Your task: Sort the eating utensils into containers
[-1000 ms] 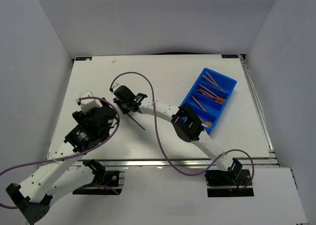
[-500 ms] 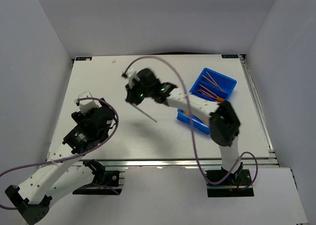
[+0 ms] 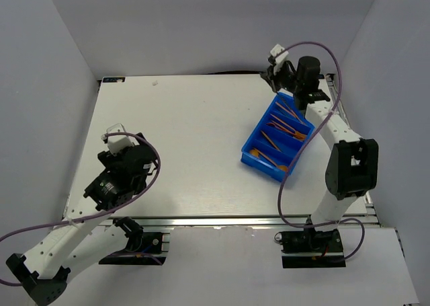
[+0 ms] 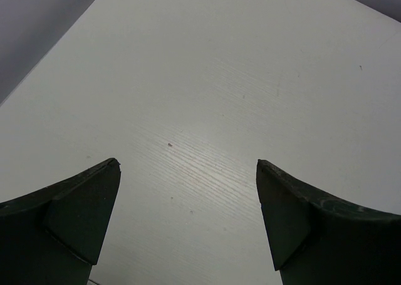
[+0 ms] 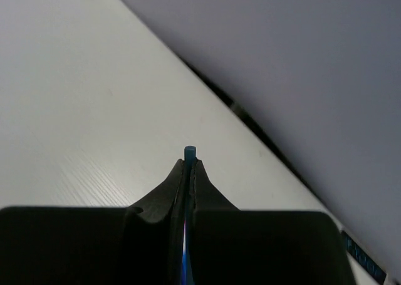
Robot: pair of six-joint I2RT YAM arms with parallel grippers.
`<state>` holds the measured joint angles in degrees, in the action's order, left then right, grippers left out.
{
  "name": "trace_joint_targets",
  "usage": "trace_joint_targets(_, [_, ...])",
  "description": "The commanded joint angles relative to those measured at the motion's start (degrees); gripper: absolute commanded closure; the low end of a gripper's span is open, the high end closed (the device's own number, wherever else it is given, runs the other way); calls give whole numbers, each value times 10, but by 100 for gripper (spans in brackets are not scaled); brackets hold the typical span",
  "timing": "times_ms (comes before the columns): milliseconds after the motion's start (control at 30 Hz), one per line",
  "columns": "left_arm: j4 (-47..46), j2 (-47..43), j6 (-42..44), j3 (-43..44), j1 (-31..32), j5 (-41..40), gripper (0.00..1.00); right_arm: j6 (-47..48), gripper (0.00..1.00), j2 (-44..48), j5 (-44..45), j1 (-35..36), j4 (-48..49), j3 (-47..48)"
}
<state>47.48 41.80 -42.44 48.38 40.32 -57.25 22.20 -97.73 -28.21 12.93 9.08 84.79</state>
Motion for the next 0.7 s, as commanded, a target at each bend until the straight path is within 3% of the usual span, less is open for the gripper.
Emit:
trace_joint_targets(0, [-10,13,10,4,0,10,2,99,100,-30,-27,-56,56,-59])
trace_joint_targets(233, [-20,36,23,3,0,21,2,110,100,-70,-50,-89,175,-126])
trace_joint_targets(500, [-23,64,27,5,0,30,2,171,100,-97,-88,-113,125,-118])
trace_joint_targets(667, [-28,64,32,3,0,36,2,102,100,-84,-145,-141,140,-94])
